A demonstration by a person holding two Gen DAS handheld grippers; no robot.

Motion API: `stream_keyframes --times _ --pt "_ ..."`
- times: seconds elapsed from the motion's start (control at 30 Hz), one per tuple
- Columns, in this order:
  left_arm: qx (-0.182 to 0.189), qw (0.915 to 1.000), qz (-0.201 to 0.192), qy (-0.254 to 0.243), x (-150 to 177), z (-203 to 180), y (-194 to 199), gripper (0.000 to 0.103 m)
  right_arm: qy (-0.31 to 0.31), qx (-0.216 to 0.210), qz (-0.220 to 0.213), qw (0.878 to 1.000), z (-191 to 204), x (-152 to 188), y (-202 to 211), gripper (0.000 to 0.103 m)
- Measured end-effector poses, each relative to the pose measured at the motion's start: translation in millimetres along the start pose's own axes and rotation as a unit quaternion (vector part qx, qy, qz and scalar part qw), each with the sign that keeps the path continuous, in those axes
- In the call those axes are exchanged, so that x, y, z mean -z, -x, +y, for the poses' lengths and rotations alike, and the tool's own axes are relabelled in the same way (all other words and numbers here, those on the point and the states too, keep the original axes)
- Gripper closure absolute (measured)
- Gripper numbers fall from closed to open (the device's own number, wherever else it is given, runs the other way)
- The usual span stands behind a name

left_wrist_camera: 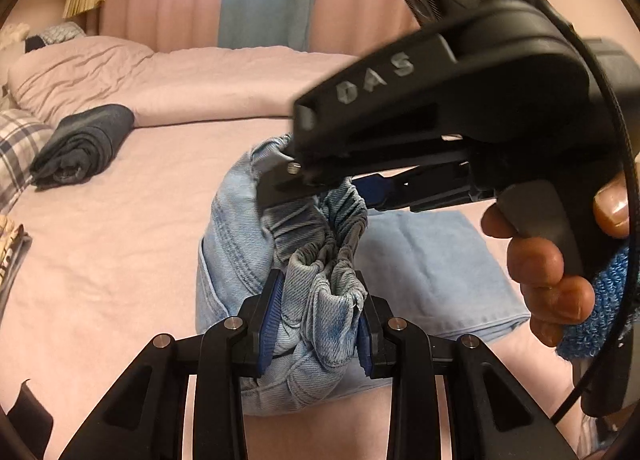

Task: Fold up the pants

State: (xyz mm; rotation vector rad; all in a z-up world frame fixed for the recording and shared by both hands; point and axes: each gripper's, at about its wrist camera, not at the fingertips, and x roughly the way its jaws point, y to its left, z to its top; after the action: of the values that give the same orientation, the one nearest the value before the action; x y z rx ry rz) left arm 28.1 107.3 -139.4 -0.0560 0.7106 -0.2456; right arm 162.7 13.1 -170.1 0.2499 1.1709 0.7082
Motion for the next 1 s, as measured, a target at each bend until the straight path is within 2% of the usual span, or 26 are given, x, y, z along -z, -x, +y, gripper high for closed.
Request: stream_keyframes --times 0.1,0.3,0.47,0.63,0.83,1.0 --pt "-0.003 1.0000 0.003 -0.008 -2 -2 -3 0.072 -0.006 -0.014 -0.002 1.000 -5 3 5 0.073" --pt "0.008 0.9999 0.005 -0.012 -7 -7 -4 0.072 -0.002 -0.029 -0.007 1.000 -7 6 13 0.076" --pt "0.019 0.9992 0.014 -0.033 -12 -15 -14 0.072 0.000 -0.036 -0.008 0.999 -15 7 24 0.077" --pt "0.050 0.9974 0.037 -0.037 -17 -24 -27 0.072 0.014 -0.031 -0.005 0.999 -26 11 35 0.077" --pt "0.078 0.9943 0.058 -0.045 -24 -34 -41 0.072 0.019 -0.032 -0.023 0.999 -43 23 49 0.077" --pt "0.085 0.9925 0.063 -0.061 -34 -47 -48 0.072 0.001 -0.043 -0.038 0.998 -62 28 62 0.078"
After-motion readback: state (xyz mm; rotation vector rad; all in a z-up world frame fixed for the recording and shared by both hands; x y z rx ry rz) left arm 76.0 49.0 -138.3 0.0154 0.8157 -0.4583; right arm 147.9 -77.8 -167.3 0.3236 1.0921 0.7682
